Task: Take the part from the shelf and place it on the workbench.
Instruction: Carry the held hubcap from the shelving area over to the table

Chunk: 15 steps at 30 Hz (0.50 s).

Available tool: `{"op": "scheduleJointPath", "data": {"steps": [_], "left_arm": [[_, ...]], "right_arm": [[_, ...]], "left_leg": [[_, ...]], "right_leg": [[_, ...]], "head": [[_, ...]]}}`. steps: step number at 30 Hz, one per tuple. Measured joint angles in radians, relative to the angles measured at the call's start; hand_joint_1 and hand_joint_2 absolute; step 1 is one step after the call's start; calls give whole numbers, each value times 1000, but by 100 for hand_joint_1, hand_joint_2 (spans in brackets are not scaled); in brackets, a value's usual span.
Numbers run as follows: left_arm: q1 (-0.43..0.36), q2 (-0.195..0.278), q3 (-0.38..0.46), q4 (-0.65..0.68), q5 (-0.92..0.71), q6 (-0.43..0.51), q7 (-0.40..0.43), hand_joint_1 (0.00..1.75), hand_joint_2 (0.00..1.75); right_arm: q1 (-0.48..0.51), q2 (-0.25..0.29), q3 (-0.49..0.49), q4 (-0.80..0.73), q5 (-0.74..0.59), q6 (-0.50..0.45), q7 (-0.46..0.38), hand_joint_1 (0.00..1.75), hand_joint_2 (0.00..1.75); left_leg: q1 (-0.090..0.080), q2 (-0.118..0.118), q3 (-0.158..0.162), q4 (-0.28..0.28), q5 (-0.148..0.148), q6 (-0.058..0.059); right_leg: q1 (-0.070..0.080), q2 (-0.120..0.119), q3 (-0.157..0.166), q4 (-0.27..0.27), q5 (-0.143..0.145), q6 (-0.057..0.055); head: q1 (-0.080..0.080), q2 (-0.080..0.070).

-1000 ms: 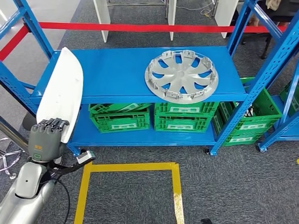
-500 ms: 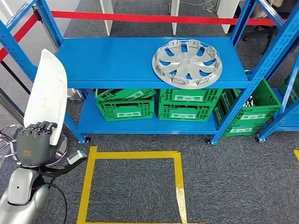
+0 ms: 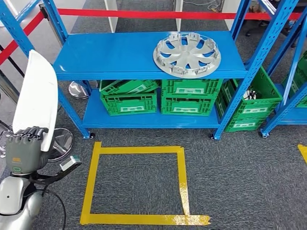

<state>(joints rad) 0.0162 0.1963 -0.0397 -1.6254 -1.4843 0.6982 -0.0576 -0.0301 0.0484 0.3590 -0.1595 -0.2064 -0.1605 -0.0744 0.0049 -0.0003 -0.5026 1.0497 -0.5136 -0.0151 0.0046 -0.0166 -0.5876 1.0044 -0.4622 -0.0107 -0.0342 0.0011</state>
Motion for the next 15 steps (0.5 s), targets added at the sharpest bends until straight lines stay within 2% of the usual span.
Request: {"op": "scheduleJointPath", "data": {"steps": [1,2,4,5,6,8,9,10,11,12,13,14,15], "left_arm": [[0,0,2,-3,0,0,0,175,175],[0,0,4,-6,1,0,-1,175,175],[0,-1,7,-9,4,0,-2,175,175],[0,-1,8,-12,6,0,-3,175,175],[0,-2,9,-15,8,0,-4,175,175],[1,-2,10,-21,10,0,-6,175,175],[2,-3,10,-23,10,0,-7,175,175],[3,-3,11,-24,11,0,-8,175,175],[3,-3,11,-25,11,0,-9,175,175],[3,-4,12,-26,11,0,-11,175,175],[3,-5,12,-26,11,0,-13,175,175],[4,-5,12,-28,11,0,-15,175,175],[4,-5,12,-31,11,0,-16,175,175]], "right_arm": [[0,0,0,0,0,1,-2,0,0],[0,0,0,0,0,3,-5,0,0],[2,0,0,0,2,8,-15,0,0],[3,0,0,0,3,10,-22,0,0],[4,0,0,1,4,11,-30,0,0],[6,1,0,1,5,13,-42,0,0],[6,1,0,1,5,13,-47,0,0],[5,2,0,1,3,13,-50,0,0],[5,2,0,1,2,13,-53,0,0],[5,2,0,1,0,12,-54,0,0],[4,2,0,1,-2,12,-56,0,0],[3,2,-1,1,-3,12,-56,0,0],[2,2,-1,1,-4,12,-57,0,0]], "left_leg": [[-2,0,23,-43,-10,5],[-6,0,28,-62,-15,11],[-7,2,12,-71,2,26],[-6,4,1,-73,15,35],[-5,5,-13,-77,29,42],[-5,6,-46,-77,54,49],[-5,6,-62,-76,67,49],[-5,6,-79,-75,80,48],[-5,7,-95,-73,93,46],[-5,7,-112,-71,105,43],[-3,6,-128,-66,116,40],[-4,6,-143,-60,124,35],[-4,6,-155,-52,133,29]], "right_leg": [[0,0,-7,3,7,5],[0,0,-12,3,15,11],[-4,2,-24,5,21,24],[-5,5,-34,18,0,29],[-6,9,-50,48,-38,33],[-7,13,-83,161,-144,37],[-7,13,-95,223,-176,38],[-7,13,-95,270,-182,40],[-7,13,-83,288,-164,41],[-8,13,-54,272,-131,42],[-9,13,-9,222,-101,43],[-10,14,51,147,-89,44],[-10,16,106,68,-94,42]], "head": [[0,0],[1,0],[0,0],[1,0],[3,0],[7,0],[8,0],[8,0],[9,0],[9,0],[9,0],[10,0],[9,0]]}}
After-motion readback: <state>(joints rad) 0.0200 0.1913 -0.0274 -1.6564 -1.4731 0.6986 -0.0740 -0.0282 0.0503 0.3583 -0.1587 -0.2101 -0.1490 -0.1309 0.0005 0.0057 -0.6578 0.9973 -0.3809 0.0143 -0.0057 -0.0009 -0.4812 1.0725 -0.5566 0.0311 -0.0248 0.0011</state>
